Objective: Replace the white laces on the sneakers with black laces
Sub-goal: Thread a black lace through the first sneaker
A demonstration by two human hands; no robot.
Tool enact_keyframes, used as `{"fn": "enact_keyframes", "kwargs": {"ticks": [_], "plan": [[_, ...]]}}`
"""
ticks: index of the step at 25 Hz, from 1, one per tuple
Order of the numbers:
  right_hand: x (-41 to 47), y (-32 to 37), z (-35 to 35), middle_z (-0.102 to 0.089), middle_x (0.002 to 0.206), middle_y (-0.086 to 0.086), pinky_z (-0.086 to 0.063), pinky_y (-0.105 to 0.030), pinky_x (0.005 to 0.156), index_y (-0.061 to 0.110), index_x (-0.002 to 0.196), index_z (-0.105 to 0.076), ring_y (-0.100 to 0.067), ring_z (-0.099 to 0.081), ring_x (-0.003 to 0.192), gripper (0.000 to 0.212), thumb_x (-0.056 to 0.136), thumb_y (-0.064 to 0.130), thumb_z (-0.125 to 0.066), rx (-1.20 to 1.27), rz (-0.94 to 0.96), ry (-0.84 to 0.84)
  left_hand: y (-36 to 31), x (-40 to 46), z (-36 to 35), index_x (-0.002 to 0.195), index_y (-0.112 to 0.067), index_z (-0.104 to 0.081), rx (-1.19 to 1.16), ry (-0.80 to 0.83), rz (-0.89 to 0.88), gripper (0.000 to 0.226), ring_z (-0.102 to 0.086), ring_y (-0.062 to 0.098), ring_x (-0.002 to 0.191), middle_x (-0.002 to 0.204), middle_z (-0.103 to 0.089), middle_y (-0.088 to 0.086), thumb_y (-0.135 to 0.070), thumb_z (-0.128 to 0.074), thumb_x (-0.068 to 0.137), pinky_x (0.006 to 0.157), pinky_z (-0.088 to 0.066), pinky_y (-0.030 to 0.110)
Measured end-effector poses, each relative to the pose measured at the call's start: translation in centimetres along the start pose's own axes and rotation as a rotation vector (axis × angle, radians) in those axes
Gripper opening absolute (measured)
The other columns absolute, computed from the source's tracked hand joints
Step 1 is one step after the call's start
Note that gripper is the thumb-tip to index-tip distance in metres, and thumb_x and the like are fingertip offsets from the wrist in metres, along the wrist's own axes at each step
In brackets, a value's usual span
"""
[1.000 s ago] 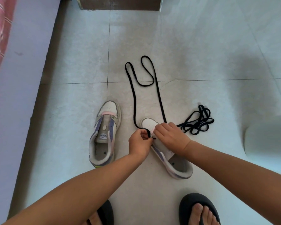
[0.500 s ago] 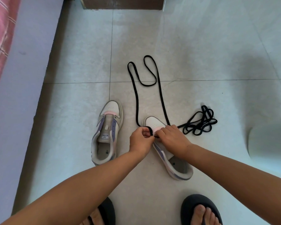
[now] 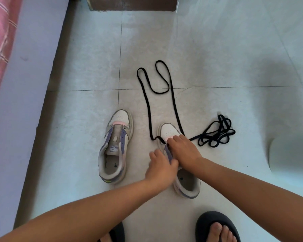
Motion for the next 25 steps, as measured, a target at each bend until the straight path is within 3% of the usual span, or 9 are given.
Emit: {"fn": "enact_keyframes", "kwargs": {"ticks": [2, 4, 6, 9, 13, 14, 18, 22, 25], "plan": [[-0.1, -0.8, -0.5, -0.061, 0.086, -0.013, -0.038, -0.032, 0.066, 0.003, 0.087, -0.06, -0.029, -0.052, 0.085, 0.005, 0.082, 0.003, -0.058, 0.147, -0.113, 0.035, 0.6, -2.1, -2.0, 0.146, -0.007, -0.006, 0.196, 0.204, -0.001, 0.078, -0.055, 0.029, 0.11, 0.129, -0.046, 0.012, -0.037, -0.049, 0.089, 0.081, -0.043, 0.034], [-0.3, -0.9, -0.8, -0.058, 0.087, -0.012, -0.035, -0.031, 0.067, 0.003, 0.087, -0.058, -0.026, -0.045, 0.082, 0.009, 0.086, 0.0, -0.05, 0.229, -0.141, 0.015, 1.0, -2.2, -2.7, 0.147, -0.002, 0.008, 0.302, 0.243, -0.022, 0.08, -0.059, 0.029, 0.106, 0.124, -0.056, 0.014, -0.035, -0.043, 0.094, 0.078, -0.043, 0.033], [-0.4, -0.6, -0.9, -0.058, 0.085, -0.012, -0.03, -0.028, 0.066, 0.002, 0.086, -0.059, -0.022, -0.041, 0.078, 0.008, 0.085, 0.0, -0.051, 0.233, -0.128, -0.003, 1.0, -0.6, -2.1, 0.146, 0.002, -0.005, 0.274, 0.163, -0.017, 0.067, -0.059, 0.031, 0.105, 0.12, -0.059, 0.015, -0.029, -0.038, 0.097, 0.078, -0.044, 0.033], [0.3, -0.7, -0.6, -0.061, 0.087, -0.018, -0.033, -0.031, 0.064, -0.001, 0.092, -0.063, -0.031, -0.053, 0.08, 0.014, 0.081, -0.003, -0.055, 0.224, -0.143, -0.008, 0.6, 1.3, -0.7, 0.129, -0.001, -0.034, 0.177, 0.118, 0.017, 0.037, -0.059, 0.031, 0.105, 0.119, -0.059, 0.016, -0.021, -0.033, 0.099, 0.078, -0.043, 0.032], [0.4, 0.2, 1.1, -0.058, 0.062, -0.012, -0.043, -0.024, 0.045, 0.002, 0.069, -0.062, -0.026, -0.057, 0.054, 0.036, 0.037, -0.008, -0.074, -0.014, 0.029, -0.158, 0.4, 2.3, 1.0, 0.122, -0.002, -0.041, 0.191, 0.084, 0.046, 0.029, -0.054, 0.032, 0.111, 0.123, -0.055, 0.017, -0.018, -0.034, 0.098, 0.077, -0.037, 0.03], [0.5, 0.5, 1.6, -0.057, 0.059, -0.011, -0.043, -0.023, 0.043, 0.003, 0.07, -0.058, -0.024, -0.055, 0.05, 0.038, 0.036, -0.008, -0.07, -0.039, 0.109, -0.212, 0.5, 2.6, 1.3, 0.122, -0.002, -0.041, 0.205, 0.079, 0.061, 0.029, -0.054, 0.032, 0.112, 0.124, -0.055, 0.017, -0.017, -0.035, 0.098, 0.078, -0.037, 0.031], [0.2, 0.4, 2.0, -0.057, 0.066, -0.01, -0.044, -0.027, 0.053, 0.008, 0.086, -0.05, -0.023, -0.053, 0.055, 0.025, 0.067, -0.008, -0.044, -0.066, 0.334, -0.384, 0.4, 3.2, 1.9, 0.127, -0.001, -0.037, 0.351, 0.102, 0.073, 0.033, -0.055, 0.031, 0.113, 0.125, -0.056, 0.015, -0.016, -0.038, 0.097, 0.082, -0.039, 0.032], [1.2, -0.7, 1.6, -0.06, 0.069, -0.01, -0.038, -0.023, 0.064, 0.001, 0.08, -0.065, -0.024, -0.055, 0.059, 0.024, 0.061, -0.015, -0.067, 0.141, 0.167, -0.372, -0.1, 3.4, 3.2, 0.145, -0.008, -0.015, 0.399, 0.005, -0.178, 0.061, -0.056, 0.03, 0.108, 0.127, -0.05, 0.011, -0.029, -0.043, 0.096, 0.076, -0.041, 0.034], [1.7, -0.4, 1.4, -0.061, 0.07, -0.012, -0.036, -0.024, 0.065, -0.001, 0.082, -0.065, -0.028, -0.057, 0.061, 0.015, 0.079, 0.001, -0.051, 0.251, 0.145, -0.286, -1.1, 4.9, 4.7, 0.127, -0.011, -0.049, 0.282, -0.139, -0.451, 0.035, -0.055, 0.025, 0.102, 0.118, -0.049, 0.008, -0.019, -0.051, 0.094, 0.078, -0.044, 0.033]]}}
Point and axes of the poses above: each hand's wrist, its own x-axis towards the middle knuckle, its own z-axis out of the back of the hand, y = z × x, the point moved 3 cm from there along x, towards the middle knuckle
